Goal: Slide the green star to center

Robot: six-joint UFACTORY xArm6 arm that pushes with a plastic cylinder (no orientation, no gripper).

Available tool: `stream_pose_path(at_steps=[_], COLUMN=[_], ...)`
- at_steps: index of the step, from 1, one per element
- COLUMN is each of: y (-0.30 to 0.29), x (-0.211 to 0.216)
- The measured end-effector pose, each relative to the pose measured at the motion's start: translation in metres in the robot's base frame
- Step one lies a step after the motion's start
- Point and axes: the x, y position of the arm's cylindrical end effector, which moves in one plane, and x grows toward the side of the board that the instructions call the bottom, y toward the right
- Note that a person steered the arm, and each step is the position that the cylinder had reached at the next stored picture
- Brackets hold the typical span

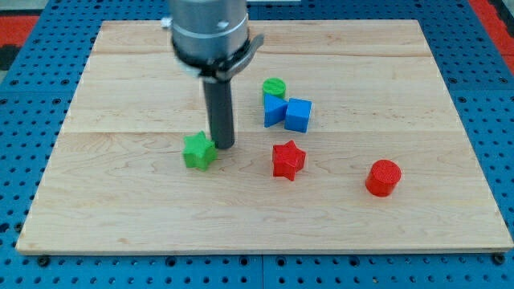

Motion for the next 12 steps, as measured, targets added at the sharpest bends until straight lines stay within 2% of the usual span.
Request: stream_pose_path(at_steps=[2,3,5,6,7,9,10,12], y=[0.015,-0.019,-0.030,-0.059,-0.123,0.001,0.031,0.019], x=[0.051,0.068,-0.021,-0.022,-0.016,-0.069,-0.070,-0.073])
